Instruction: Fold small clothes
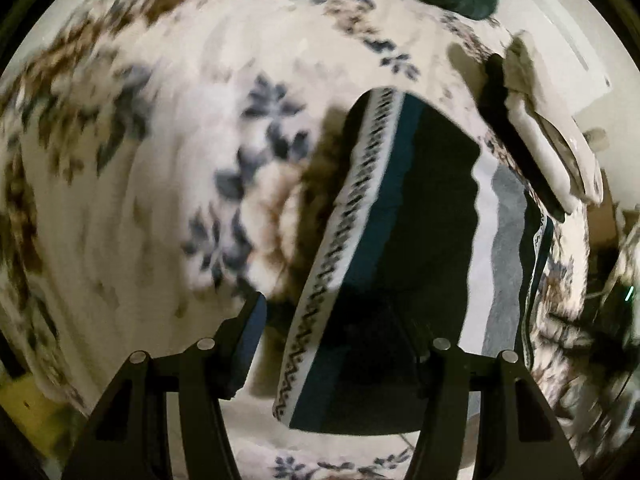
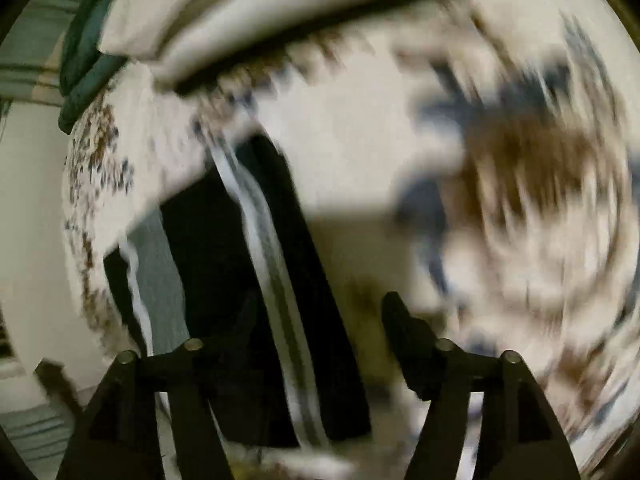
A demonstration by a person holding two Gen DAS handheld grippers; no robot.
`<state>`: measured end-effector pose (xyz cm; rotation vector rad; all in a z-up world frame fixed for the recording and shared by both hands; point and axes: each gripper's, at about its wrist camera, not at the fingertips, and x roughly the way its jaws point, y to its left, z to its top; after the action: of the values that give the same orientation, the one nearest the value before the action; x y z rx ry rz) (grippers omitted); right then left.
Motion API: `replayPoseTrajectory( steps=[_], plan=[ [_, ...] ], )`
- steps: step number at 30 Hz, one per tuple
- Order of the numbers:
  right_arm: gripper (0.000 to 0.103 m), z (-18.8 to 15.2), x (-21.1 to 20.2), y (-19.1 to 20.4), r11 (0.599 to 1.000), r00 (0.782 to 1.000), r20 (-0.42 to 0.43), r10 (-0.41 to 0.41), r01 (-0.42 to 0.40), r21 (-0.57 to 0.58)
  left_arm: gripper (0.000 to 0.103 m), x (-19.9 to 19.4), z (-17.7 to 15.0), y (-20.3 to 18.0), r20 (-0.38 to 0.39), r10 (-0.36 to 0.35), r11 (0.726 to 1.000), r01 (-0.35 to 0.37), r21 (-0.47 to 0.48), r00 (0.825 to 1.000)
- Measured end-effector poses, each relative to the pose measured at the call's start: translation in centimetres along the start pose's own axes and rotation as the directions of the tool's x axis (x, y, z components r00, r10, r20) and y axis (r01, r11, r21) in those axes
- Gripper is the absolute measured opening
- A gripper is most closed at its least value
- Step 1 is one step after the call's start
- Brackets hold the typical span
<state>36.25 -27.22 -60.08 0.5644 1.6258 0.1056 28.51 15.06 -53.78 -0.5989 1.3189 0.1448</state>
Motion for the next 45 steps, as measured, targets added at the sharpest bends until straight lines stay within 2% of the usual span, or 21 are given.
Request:
replayPoseTrajectory(
  steps=[2,4,5,6,10,12,14,16,19,20,23,27,30,32,33,34,35,36,38,41,45],
  plan=[
    [0.068,-2.0,1.8,-2.3,0.995,0.995,-0.075,0.060,-0.053,0.086,0.057,0.6,-0.5,0.8,-0.026,-0.020,0.999,0.019,-0.048,0.999],
    [0.065,-3.6,3.2,-3.2,0.983,0.986,-0.100,0.134,-0.119,0.143,0.057,0.9,-0.8,0.9,-0.036,-0.028,0.998,0.025,-0.066,0.999],
    [0.036,-4.4,3.5,-3.1,0.978,0.983,-0.086,0.160,-0.146,0.148,0.057,1.0,-0.9,0.9,-0.037,-0.027,0.998,0.024,-0.066,0.999],
    [0.017,-5.2,3.5,-2.8,0.979,0.985,-0.074,0.153,-0.142,0.143,0.057,0.8,-1.0,0.8,-0.035,-0.027,0.998,0.025,-0.065,0.999],
    [0.010,-7.2,0.9,-1.7,0.990,0.996,0.008,0.091,-0.091,0.107,0.057,0.4,-0.6,0.7,-0.022,-0.042,0.997,0.040,-0.061,0.999],
    [0.010,-7.3,1.0,-2.3,0.992,0.998,-0.001,0.070,-0.070,0.106,0.057,0.4,0.0,0.8,-0.011,-0.053,0.997,0.052,-0.053,0.999],
    [0.013,-6.5,2.2,-2.7,0.994,0.996,-0.046,0.077,-0.074,0.079,0.057,0.7,1.0,0.9,0.001,-0.093,0.995,0.093,-0.046,0.996],
    [0.020,-4.8,2.3,-2.3,0.987,0.985,-0.060,0.160,-0.157,0.044,0.057,1.3,2.1,1.0,-0.003,-0.141,0.989,0.141,-0.031,0.990],
    [0.070,-2.6,1.8,-2.4,0.964,0.964,-0.013,0.266,-0.266,0.000,0.057,2.8,3.7,1.0,-0.012,-0.232,0.973,0.232,-0.009,0.973],
    [0.074,-1.6,2.0,-2.6,0.957,0.957,0.001,0.289,-0.289,0.002,0.057,3.5,4.2,1.0,-0.020,-0.265,0.964,0.265,-0.001,0.964],
    [0.074,1.4,4.7,-3.1,0.927,0.926,-0.039,0.376,-0.375,0.027,0.058,6.1,5.2,1.0,-0.065,-0.380,0.925,0.380,-0.008,0.923],
    [0.075,3.7,9.5,-1.4,0.852,0.835,-0.185,0.519,-0.523,0.025,0.067,8.2,6.1,1.2,-0.068,-0.524,0.851,0.519,-0.078,0.849],
    [0.075,4.0,11.6,1.2,0.812,0.784,-0.257,0.565,-0.583,0.009,0.067,9.1,6.6,0.6,-0.066,-0.565,0.824,0.559,-0.095,0.822],
    [0.075,3.9,12.3,2.5,0.800,0.766,-0.286,0.576,-0.600,0.006,0.067,9.2,6.7,0.0,-0.057,-0.577,0.816,0.572,-0.087,0.815],
    [0.074,3.5,12.3,2.9,0.803,0.770,-0.291,0.568,-0.596,-0.009,0.067,8.8,6.5,-0.4,-0.047,-0.580,0.814,0.576,-0.076,0.813],
    [0.070,3.2,12.4,3.5,0.809,0.778,-0.292,0.555,-0.587,-0.025,0.059,8.4,6.5,-0.8,-0.041,-0.577,0.816,0.574,-0.062,0.816],
    [0.052,2.9,12.6,4.1,0.815,0.785,-0.297,0.543,-0.578,-0.037,0.048,7.8,6.4,-1.3,-0.032,-0.564,0.826,0.563,-0.039,0.825],
    [0.040,2.5,12.7,4.3,0.822,0.793,-0.291,0.536,-0.568,-0.033,0.035,7.1,6.3,-1.7,-0.024,-0.551,0.834,0.551,-0.024,0.834],
    [0.029,2.3,12.0,4.7,0.841,0.820,-0.247,0.517,-0.541,-0.035,0.030,6.0,6.6,-2.0,-0.009,-0.542,0.840,0.542,-0.024,0.840],
    [0.026,1.8,9.5,5.2,0.853,0.841,-0.190,0.506,-0.521,-0.036,0.028,3.2,7.4,-3.6,-0.014,-0.516,0.856,0.516,0.025,0.856],
    [0.025,2.2,3.9,5.5,0.846,0.842,-0.122,0.525,-0.532,-0.030,0.027,-0.4,10.3,-7.8,-0.041,-0.520,0.848,0.521,0.097,0.853]
  ],
)
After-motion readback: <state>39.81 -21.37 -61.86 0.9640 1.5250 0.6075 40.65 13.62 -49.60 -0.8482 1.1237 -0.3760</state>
